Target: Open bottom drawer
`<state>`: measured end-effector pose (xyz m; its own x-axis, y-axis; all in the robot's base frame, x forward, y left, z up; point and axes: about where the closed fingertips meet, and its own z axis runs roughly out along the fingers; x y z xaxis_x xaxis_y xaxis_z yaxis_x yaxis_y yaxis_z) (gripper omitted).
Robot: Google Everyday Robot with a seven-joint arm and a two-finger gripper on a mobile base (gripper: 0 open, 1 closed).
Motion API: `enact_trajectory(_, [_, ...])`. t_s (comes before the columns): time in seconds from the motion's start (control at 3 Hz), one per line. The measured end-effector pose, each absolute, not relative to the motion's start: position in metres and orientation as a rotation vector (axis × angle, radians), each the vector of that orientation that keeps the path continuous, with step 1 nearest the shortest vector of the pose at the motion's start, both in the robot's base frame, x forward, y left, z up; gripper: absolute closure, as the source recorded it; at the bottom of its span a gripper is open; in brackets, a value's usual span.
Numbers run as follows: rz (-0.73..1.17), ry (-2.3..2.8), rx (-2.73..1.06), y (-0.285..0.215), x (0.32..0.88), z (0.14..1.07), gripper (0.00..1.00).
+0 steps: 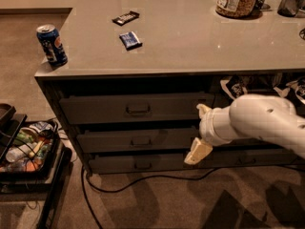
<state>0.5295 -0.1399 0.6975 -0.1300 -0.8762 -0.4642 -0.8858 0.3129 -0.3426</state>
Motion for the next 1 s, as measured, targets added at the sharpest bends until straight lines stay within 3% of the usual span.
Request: enact_trajectory(1.0, [0.012,1.910,-1.577,-0.138,0.544,0.690,0.00])
